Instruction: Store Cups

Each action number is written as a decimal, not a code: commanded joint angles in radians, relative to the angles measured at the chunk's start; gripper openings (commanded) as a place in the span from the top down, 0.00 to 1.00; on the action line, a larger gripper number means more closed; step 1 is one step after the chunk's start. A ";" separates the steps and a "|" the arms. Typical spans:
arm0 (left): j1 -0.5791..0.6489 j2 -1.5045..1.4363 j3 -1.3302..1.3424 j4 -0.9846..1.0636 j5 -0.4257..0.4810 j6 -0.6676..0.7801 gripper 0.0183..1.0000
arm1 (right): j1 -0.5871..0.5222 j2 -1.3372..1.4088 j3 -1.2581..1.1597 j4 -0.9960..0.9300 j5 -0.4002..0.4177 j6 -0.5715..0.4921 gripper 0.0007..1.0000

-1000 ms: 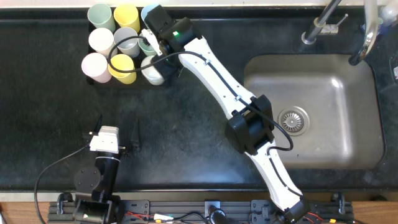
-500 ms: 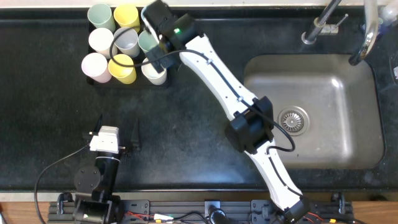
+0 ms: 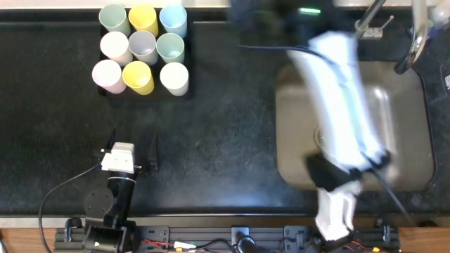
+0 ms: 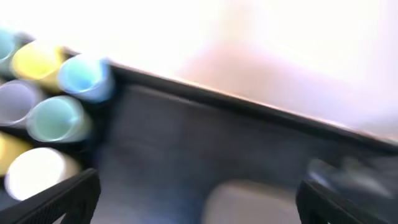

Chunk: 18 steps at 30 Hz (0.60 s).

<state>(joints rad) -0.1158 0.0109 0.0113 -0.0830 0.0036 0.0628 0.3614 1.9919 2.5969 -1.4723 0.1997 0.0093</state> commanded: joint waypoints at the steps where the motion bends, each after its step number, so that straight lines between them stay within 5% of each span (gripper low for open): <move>1: 0.005 -0.008 -0.003 -0.002 -0.005 0.019 0.00 | -0.072 -0.375 -0.419 0.021 0.034 0.041 0.00; 13: 0.005 -0.008 -0.003 -0.002 -0.005 0.019 0.00 | -0.183 -1.442 -1.674 0.540 0.108 0.148 0.00; 18: 0.005 -0.008 -0.003 -0.002 -0.005 0.019 0.00 | -0.179 -1.765 -1.888 0.490 0.106 0.148 0.00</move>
<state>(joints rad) -0.1158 0.0101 0.0109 -0.0826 0.0032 0.0631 0.1829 0.3565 0.7746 -0.9855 0.2886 0.1429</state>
